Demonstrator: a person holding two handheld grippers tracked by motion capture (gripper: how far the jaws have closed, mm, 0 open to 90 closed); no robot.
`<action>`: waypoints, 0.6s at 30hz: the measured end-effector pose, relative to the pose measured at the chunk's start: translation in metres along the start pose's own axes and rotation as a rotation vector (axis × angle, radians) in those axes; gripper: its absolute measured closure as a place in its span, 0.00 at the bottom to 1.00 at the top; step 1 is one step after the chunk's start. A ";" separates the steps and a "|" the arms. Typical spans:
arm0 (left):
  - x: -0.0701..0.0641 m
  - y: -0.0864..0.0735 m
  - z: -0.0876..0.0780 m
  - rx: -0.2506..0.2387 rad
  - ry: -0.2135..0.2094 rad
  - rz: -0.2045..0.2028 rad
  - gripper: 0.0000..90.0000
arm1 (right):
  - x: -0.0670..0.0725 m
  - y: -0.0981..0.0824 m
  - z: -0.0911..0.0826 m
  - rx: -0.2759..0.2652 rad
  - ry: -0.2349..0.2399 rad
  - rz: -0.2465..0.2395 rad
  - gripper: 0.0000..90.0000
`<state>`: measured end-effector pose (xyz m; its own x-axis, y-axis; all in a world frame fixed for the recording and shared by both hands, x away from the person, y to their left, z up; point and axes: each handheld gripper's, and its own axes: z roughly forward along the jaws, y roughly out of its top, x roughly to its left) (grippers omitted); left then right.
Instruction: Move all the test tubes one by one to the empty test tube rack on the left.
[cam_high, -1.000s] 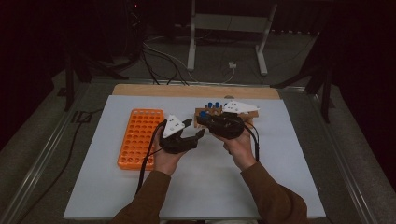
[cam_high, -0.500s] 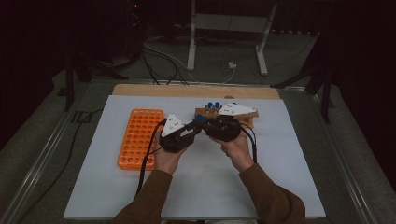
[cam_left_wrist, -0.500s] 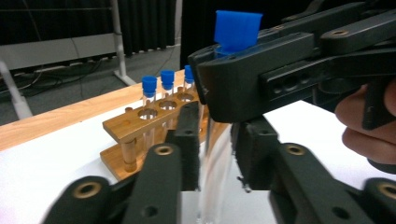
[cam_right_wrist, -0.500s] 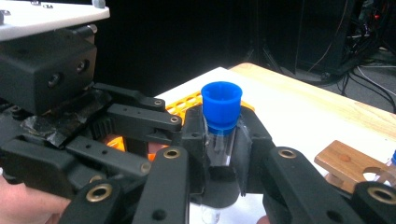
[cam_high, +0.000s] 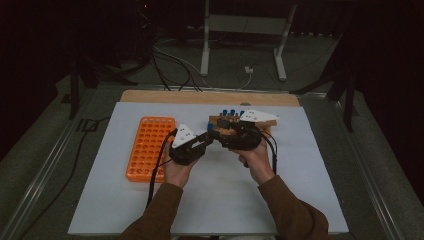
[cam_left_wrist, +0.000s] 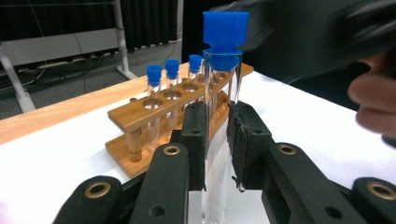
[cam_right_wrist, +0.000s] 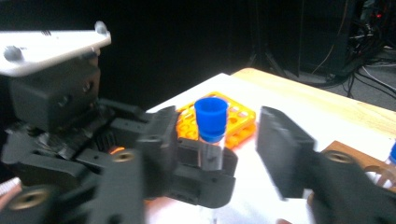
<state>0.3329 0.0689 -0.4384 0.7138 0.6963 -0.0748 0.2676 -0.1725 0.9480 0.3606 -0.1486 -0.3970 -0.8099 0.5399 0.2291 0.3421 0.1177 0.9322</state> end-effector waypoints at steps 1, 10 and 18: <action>0.002 -0.002 -0.002 -0.002 0.003 -0.013 0.87 | 0.000 0.000 -0.002 -0.003 -0.008 -0.008 0.35; 0.008 -0.004 -0.015 -0.014 0.014 -0.037 0.87 | -0.006 -0.001 -0.020 0.004 -0.082 -0.035 0.10; 0.018 -0.015 -0.034 -0.007 0.038 -0.067 0.87 | -0.015 -0.014 -0.035 0.036 -0.139 -0.057 0.00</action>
<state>0.3196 0.1074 -0.4431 0.6691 0.7322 -0.1268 0.3094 -0.1194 0.9434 0.3516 -0.1878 -0.4036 -0.7558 0.6412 0.1327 0.3164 0.1802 0.9314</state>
